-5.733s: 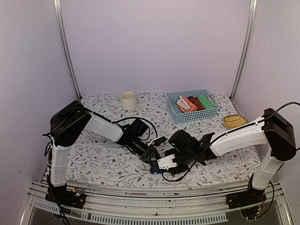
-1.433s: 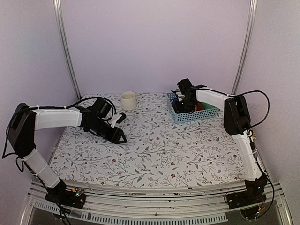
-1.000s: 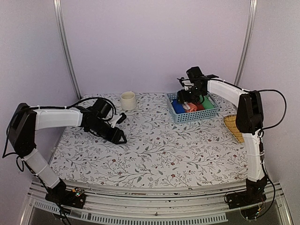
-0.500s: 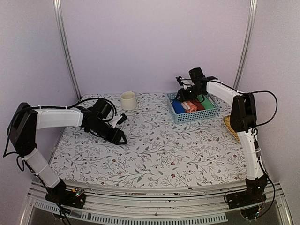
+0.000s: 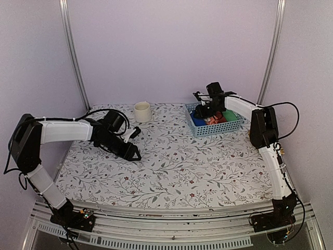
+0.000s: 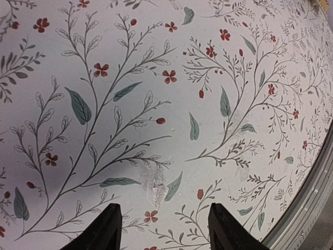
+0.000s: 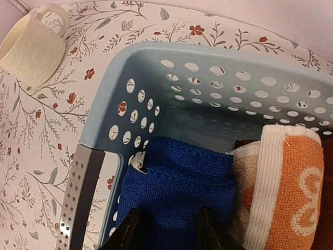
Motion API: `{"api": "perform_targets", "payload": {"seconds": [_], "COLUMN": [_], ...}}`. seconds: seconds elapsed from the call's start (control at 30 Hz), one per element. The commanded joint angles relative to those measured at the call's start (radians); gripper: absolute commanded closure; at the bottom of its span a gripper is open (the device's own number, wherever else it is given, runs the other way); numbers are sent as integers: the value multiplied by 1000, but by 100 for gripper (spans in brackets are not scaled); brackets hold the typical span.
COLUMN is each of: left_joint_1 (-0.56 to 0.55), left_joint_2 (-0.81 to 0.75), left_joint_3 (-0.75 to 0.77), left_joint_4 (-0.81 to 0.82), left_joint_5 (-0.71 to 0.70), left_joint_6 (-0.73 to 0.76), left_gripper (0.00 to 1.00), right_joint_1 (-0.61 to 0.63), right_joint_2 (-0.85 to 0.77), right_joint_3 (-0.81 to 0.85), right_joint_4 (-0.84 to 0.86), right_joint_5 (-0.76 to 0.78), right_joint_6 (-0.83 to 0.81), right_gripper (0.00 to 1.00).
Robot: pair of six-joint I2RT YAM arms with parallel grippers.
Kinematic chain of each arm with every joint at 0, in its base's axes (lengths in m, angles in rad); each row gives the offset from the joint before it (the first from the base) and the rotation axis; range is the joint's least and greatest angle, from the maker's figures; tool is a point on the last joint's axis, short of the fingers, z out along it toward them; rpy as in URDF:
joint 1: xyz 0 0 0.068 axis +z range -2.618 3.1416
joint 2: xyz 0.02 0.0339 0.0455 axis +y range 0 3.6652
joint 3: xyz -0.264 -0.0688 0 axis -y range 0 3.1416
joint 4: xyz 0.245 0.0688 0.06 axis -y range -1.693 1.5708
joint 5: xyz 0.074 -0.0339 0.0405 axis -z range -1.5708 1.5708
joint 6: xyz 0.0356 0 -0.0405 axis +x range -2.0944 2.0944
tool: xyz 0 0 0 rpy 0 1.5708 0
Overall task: Roll the towels
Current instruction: Adjust the towel in the bin, then reset both arms
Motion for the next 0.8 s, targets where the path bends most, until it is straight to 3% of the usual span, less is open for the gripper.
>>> {"api": "perform_targets", "payload": {"seconds": [0.0,0.43,0.67,0.77], "left_joint_1": [13,19,23,29], "left_joint_2": [13,-98,-218,-211], "left_joint_3": [4,42,129,191], "left_joint_4": [2,0,10,4], "left_joint_5": [1,-98,-239,-298], "left_joint_6": [6,13,28,35], "left_gripper": [41,47,38,37], "right_joint_1": [-2,-34,-170,-246], "right_joint_2": [-8,-398,-682,-823], "right_joint_3": [21,-177,-503,-664], "right_joint_4": [-4,30,109,182], "right_joint_5": [-35,-60,-200,-284], "right_joint_6": [-11,-85,-102,-95], "right_gripper": [61,58,51,43]}}
